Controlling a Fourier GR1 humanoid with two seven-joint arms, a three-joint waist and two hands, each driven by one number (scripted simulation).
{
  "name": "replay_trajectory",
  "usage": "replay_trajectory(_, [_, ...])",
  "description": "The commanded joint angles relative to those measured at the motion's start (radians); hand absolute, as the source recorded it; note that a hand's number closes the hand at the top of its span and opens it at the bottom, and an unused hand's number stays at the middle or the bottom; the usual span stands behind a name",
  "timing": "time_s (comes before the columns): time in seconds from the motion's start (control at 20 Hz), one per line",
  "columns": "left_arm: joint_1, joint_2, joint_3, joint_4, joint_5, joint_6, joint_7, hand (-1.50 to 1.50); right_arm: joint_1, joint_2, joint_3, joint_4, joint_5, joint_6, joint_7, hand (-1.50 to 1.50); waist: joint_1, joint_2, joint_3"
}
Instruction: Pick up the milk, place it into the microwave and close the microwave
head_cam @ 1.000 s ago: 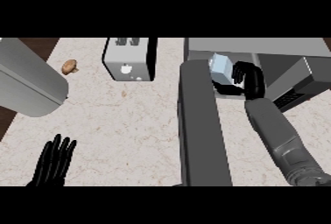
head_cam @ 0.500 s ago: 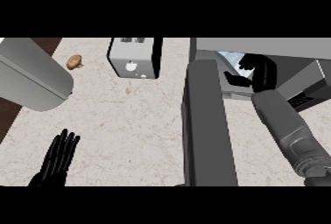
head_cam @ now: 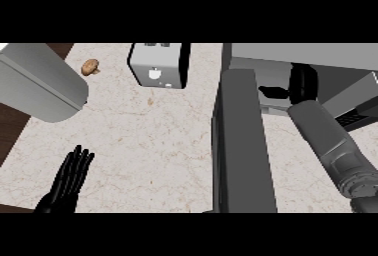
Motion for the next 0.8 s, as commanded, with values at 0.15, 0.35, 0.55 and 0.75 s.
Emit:
replay_trajectory(0.15, [-0.045,-0.018,-0.018,0.005,-0.006,0.006,0.032,-1.5,-0.005,0.038,-0.022,-0.017,-0.023,0.119,-0.049,-1.5,-0.011,0.002,0.002])
replay_trajectory(0.35, [-0.044,-0.037,-0.044,0.013,-0.01,-0.004,0.013,-1.5,0.032,0.054,-0.052,-0.043,-0.054,0.165,-0.128,-1.5,-0.016,0.0,0.002])
replay_trajectory(0.55, [-0.05,-0.018,-0.02,0.001,0.008,-0.024,0.01,-1.5,0.047,0.037,-0.106,-0.063,-0.107,0.239,-0.18,-1.5,-0.025,-0.007,0.002])
replay_trajectory(0.75, [-0.06,-0.042,-0.044,0.021,0.007,-0.026,0.017,-1.5,0.062,0.045,-0.144,-0.074,-0.144,0.287,-0.228,-1.5,-0.045,-0.014,0.0])
